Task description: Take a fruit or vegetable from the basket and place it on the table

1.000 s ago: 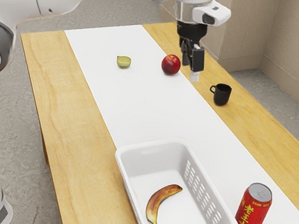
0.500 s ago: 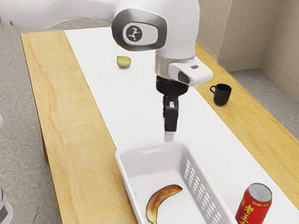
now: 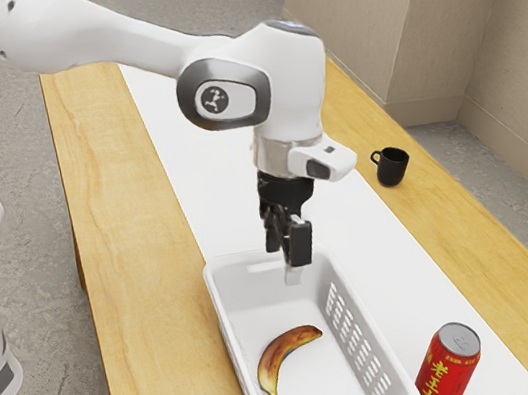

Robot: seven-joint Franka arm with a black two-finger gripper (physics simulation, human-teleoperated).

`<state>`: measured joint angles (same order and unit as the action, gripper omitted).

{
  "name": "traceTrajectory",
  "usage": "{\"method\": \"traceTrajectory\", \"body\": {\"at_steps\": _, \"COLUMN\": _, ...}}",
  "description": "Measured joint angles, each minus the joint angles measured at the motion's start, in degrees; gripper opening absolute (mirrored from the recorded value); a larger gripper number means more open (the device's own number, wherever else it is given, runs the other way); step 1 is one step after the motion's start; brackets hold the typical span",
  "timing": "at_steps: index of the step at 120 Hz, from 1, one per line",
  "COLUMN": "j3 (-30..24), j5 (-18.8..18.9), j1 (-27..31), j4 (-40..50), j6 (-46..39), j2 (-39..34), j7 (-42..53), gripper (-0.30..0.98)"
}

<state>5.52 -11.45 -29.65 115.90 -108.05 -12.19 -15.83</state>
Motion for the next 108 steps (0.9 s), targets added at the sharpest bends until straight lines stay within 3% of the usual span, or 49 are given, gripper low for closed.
{"method": "traceTrajectory", "body": {"at_steps": 42, "j3": -3.2, "j5": -1.0, "j1": -0.5, "j4": 2.8, "j6": -4.2, "j2": 0.2, "j7": -9.7, "gripper": 0.69}}
{"method": "traceTrajectory", "body": {"at_steps": 70, "j3": -6.2, "j5": 5.8, "j1": -0.6, "j4": 2.8, "j6": -4.5, "j2": 0.7, "j7": -14.8, "gripper": 0.69}}
{"method": "traceTrajectory", "body": {"at_steps": 108, "j3": -9.9, "j5": 8.3, "j1": -0.6, "j4": 2.3, "j6": -4.9, "j2": 2.9, "j7": -20.0, "gripper": 0.69}}
